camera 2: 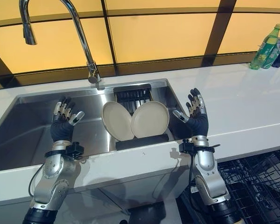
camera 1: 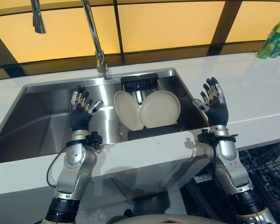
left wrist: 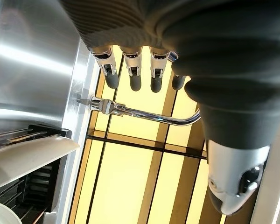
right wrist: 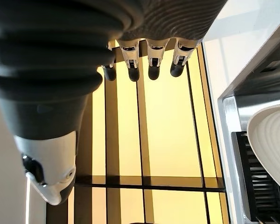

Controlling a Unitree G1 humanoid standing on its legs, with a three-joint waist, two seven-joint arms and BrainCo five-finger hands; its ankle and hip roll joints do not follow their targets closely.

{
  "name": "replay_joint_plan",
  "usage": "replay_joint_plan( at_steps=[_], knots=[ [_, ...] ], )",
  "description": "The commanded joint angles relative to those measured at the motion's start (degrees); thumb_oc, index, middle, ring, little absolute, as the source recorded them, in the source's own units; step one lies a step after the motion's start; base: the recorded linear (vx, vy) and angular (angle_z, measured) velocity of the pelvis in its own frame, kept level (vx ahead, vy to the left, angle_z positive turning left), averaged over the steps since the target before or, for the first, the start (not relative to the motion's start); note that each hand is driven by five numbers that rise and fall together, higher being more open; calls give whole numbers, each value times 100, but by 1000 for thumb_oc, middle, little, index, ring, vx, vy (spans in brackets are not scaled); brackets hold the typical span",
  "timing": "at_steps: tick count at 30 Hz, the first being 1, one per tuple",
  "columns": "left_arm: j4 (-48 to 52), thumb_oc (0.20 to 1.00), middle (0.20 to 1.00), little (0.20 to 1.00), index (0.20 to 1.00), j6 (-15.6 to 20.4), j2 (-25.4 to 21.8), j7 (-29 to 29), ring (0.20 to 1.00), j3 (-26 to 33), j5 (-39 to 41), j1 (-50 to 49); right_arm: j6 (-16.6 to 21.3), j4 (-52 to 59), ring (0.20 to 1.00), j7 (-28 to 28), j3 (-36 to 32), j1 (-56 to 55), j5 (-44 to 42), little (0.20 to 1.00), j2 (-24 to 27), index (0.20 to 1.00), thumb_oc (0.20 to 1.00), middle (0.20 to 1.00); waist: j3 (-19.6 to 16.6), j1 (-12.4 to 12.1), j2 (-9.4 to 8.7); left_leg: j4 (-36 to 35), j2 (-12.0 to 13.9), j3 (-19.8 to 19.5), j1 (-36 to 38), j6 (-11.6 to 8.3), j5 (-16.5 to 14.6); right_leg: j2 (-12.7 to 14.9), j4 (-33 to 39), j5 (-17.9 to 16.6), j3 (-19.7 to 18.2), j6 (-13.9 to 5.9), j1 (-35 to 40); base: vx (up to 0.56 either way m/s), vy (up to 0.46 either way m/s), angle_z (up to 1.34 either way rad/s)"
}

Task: Pick up plates and place into dishwasher.

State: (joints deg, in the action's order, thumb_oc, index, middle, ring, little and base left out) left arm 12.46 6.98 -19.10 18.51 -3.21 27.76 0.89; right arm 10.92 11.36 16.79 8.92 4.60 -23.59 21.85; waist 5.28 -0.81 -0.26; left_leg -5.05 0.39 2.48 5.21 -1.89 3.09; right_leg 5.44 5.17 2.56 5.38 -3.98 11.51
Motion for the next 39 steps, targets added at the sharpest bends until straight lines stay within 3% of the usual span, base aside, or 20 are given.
replay_joint_plan(
  at_steps=[1, 10, 25, 29, 33, 36, 39],
  knots=[
    [-16, 1000, 1000, 1000, 1000, 334, -300, -75, 1000, 155, -217, 353, 204, 273, 1000, -43, -222, 355, 114, 1000, 214, 1000, 1000, 1000, -328, -48, 22, 58, 372, -122, 130, -157, -462, 12, -57, -224, -51, -110, -512, 0, 0, 0],
    [53, 1000, 1000, 1000, 1000, 449, -315, -176, 1000, 207, -251, 295, 195, 278, 1000, -24, -258, 334, 139, 1000, 199, 1000, 1000, 1000, -331, -64, 22, 45, 373, -120, 126, -150, -469, 13, -48, -234, -54, -124, -525, 0, 0, 0],
    [-83, 1000, 1000, 1000, 1000, 222, -532, -287, 1000, 291, -1010, 363, 160, 323, 1000, -94, -299, 257, 130, 1000, 258, 1000, 1000, 1000, -352, -35, 60, 67, 433, -98, 101, -199, -436, -56, -46, -216, -44, -86, -532, 1, -11, 0],
    [-163, 1000, 1000, 1000, 1000, -5, -758, -525, 1000, 354, -952, 474, 106, 304, 1000, -120, -335, 285, 40, 1000, 335, 1000, 1000, 1000, -366, -36, 72, 96, 486, -116, 74, -247, -407, -97, -55, -197, -21, -59, -546, -1, -78, 0],
    [-283, 1000, 1000, 1000, 1000, -96, -1079, -428, 1000, 471, -1704, 620, 26, 277, 1000, -202, -317, 329, -13, 1000, 400, 1000, 1000, 1000, -380, -16, 103, 197, 565, -160, 5, -308, -366, -179, -78, -169, -77, 11, -572, 10, -91, -1],
    [-540, 1000, 1000, 1000, 1000, -205, -1496, -416, 1000, 646, -2262, 606, -27, 343, 1000, -288, -360, 229, -98, 1000, 546, 1000, 1000, 1000, -365, 26, 103, 604, 584, -170, -106, -389, -492, -201, -90, -133, -134, 59, -566, 29, -59, -1],
    [-745, 1000, 1000, 1000, 1000, -137, -1818, -471, 1000, 858, -2565, 535, -42, 387, 1000, -363, -453, 143, -154, 1000, 715, 1000, 1000, 1000, -259, 30, 78, 1503, 440, -295, -506, -413, -510, -181, -124, -198, -222, 125, -622, -15, 3, -3]
  ],
)
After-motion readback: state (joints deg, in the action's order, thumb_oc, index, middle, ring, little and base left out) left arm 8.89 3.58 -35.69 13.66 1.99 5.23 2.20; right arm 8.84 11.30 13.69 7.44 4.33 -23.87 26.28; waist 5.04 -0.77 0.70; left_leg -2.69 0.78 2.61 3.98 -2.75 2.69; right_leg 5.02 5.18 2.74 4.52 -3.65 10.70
